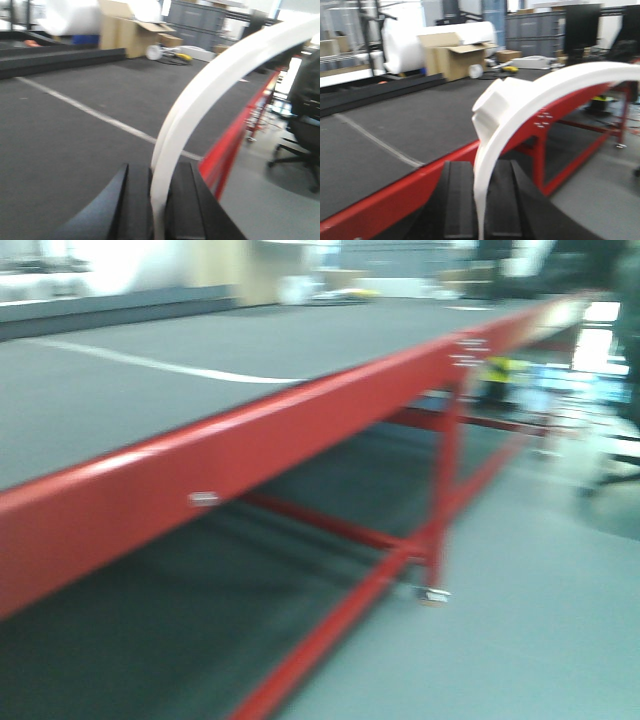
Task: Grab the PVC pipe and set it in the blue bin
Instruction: 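Drive the base away from the bench to the shelf of blue bins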
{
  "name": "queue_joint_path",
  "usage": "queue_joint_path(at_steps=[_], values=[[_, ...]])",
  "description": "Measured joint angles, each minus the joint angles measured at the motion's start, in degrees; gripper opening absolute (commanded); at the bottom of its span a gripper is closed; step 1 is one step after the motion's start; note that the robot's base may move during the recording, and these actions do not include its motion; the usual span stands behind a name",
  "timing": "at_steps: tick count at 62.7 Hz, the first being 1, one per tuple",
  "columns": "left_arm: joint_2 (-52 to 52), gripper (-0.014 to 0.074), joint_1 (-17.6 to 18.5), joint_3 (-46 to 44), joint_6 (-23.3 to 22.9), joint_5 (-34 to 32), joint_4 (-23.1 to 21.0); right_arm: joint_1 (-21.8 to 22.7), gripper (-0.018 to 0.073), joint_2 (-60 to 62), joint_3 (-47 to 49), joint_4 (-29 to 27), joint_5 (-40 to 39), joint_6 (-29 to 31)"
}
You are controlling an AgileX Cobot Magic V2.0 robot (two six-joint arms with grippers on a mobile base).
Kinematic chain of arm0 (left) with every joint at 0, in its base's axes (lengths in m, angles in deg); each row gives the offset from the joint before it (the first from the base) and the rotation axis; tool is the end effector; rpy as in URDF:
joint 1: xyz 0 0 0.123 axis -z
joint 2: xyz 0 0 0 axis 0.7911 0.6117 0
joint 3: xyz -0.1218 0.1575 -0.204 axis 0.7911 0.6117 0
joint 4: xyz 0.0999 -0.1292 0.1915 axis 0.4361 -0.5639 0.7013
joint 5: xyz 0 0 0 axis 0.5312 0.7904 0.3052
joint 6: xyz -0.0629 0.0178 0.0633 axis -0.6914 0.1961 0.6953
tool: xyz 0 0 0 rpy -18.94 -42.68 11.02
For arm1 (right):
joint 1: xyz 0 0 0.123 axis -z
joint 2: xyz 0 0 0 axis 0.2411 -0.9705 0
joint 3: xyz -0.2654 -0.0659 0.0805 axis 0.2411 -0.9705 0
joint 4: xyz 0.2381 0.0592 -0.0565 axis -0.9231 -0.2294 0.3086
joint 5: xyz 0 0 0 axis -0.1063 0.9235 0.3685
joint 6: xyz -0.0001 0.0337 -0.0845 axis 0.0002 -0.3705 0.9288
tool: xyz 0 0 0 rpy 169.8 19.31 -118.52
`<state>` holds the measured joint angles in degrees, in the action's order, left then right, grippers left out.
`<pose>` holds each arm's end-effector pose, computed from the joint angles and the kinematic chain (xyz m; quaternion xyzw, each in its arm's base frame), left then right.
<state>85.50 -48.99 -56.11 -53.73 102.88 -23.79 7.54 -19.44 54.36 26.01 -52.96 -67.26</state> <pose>0.1081 -0.0055 0.3889 -0.0305 0.7191 -0.0637 0.6913 0.0929 0.0092 0.3867 0.0091 0.6963 0.0789 0.7134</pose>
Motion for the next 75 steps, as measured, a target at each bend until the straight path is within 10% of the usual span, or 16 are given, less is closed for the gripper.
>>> queue_joint_path(at_steps=[75], values=[[0.0,-0.0111,0.0,0.0,0.0,0.0,0.0,0.0,-0.0169,0.0,0.0,0.0,0.0,0.0]])
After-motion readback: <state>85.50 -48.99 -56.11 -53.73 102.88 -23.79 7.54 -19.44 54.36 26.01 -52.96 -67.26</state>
